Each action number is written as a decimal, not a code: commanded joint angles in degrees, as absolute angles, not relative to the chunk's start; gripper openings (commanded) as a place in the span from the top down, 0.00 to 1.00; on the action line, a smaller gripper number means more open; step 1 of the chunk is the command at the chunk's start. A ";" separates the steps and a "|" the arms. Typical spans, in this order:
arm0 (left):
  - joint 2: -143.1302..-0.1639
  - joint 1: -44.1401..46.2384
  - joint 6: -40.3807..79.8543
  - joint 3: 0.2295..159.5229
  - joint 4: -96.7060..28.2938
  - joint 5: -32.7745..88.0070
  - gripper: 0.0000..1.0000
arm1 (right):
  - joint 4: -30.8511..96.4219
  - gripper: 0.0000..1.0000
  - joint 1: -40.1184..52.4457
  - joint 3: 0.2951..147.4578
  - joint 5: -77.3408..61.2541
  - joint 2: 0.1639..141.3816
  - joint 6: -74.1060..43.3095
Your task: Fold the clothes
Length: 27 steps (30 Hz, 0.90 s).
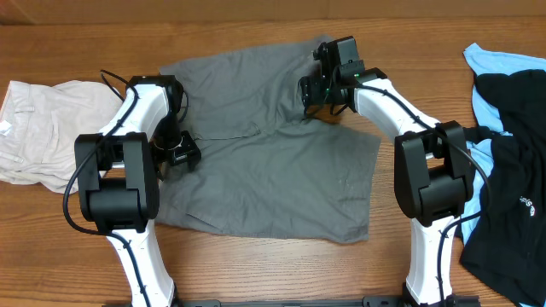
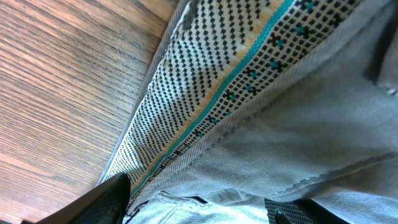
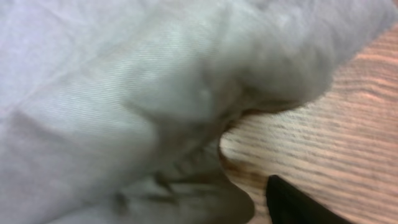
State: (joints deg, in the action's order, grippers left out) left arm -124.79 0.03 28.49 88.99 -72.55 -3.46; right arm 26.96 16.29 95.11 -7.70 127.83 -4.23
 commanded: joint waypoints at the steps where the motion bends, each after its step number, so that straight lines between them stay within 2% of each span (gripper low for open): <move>1: -129.23 0.78 28.73 87.90 -70.61 -1.45 0.27 | 25.50 0.44 16.78 94.89 -9.08 128.03 -2.48; 3: -129.23 0.78 28.73 87.90 -70.61 -1.45 0.27 | 25.26 0.63 16.78 94.89 -9.08 128.03 -2.48; 5: -129.23 0.78 28.75 87.90 -70.61 -1.45 0.27 | 25.61 0.91 16.75 94.89 -9.02 128.03 -2.48; 6: -129.23 0.78 28.73 87.90 -70.61 -1.45 0.27 | 27.09 0.96 16.60 94.89 -6.52 127.98 -2.52; 10: -129.23 0.78 28.71 87.90 -70.59 -1.50 0.27 | 34.83 0.96 14.85 95.81 11.27 126.48 -7.22; 12: -129.23 0.78 28.71 87.90 -70.26 -1.58 0.27 | 39.35 0.96 12.71 96.73 28.64 124.18 -11.00; 14: -129.23 0.78 28.71 87.90 -70.02 -1.58 0.27 | 39.94 0.96 11.18 96.90 38.37 122.17 -11.16; 15: -129.23 0.78 28.71 87.90 -69.93 -1.58 0.26 | 39.70 0.90 10.59 96.90 41.19 121.30 -11.16; 16: -129.21 0.78 28.71 87.90 -69.76 -1.58 0.26 | 39.46 0.75 9.69 96.90 43.53 119.92 -11.14; 19: -129.23 0.78 28.71 87.90 -69.78 -1.56 0.26 | 40.05 0.69 9.30 96.90 43.44 119.15 -11.16; 20: -129.23 0.78 28.71 87.90 -69.80 -1.54 0.27 | 40.49 0.62 9.30 96.88 43.20 119.15 -11.16; 21: -129.23 0.78 28.69 87.90 -69.84 -1.56 0.26 | 41.15 0.51 9.30 96.82 42.50 119.15 -11.16; 22: -129.23 0.78 28.69 87.90 -70.04 -1.56 0.26 | 42.15 0.36 9.30 96.79 41.56 119.15 -11.18; 27: -129.23 0.78 28.23 87.90 -70.46 -1.74 0.26 | 48.95 0.36 9.23 96.79 40.05 119.15 -15.75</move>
